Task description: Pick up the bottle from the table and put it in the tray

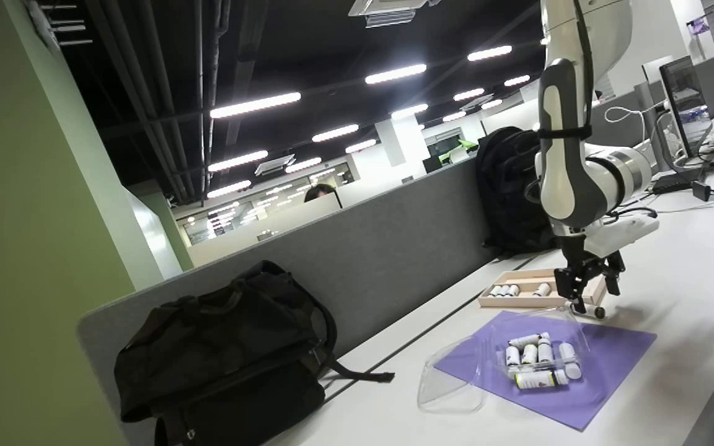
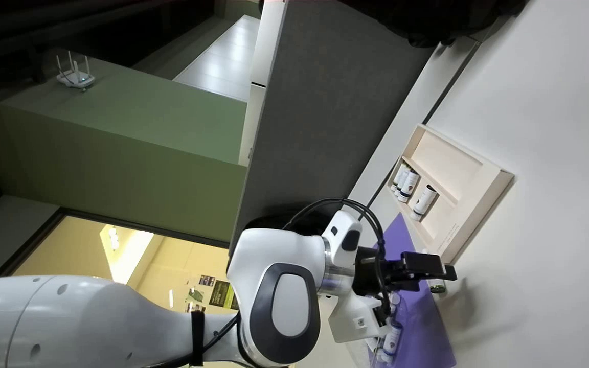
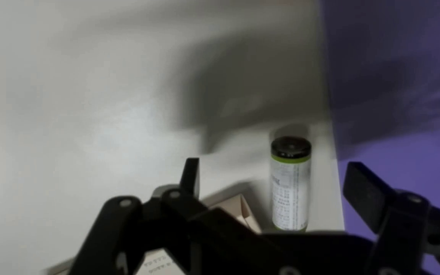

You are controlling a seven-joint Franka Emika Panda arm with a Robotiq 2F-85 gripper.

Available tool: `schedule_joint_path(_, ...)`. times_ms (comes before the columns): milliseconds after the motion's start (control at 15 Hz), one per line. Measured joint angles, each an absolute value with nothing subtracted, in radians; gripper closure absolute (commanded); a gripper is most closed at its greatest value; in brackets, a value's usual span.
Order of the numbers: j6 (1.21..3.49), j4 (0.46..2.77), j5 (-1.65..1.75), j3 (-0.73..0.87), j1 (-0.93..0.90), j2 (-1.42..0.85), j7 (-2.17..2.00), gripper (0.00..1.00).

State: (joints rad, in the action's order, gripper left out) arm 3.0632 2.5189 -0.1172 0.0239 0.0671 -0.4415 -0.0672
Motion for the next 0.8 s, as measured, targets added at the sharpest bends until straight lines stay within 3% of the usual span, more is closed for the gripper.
schedule_joint_path(600,3.121,2.502,-0.117,-0.109,0.190,-0.489,-0.030,0.84)
schedule_joint_path(667,3.111,2.502,-0.117,-0.127,0.213,-0.487,-0.006,0.88)
schedule_joint_path(800,3.083,2.502,-0.108,-0.141,0.241,-0.475,0.046,0.88)
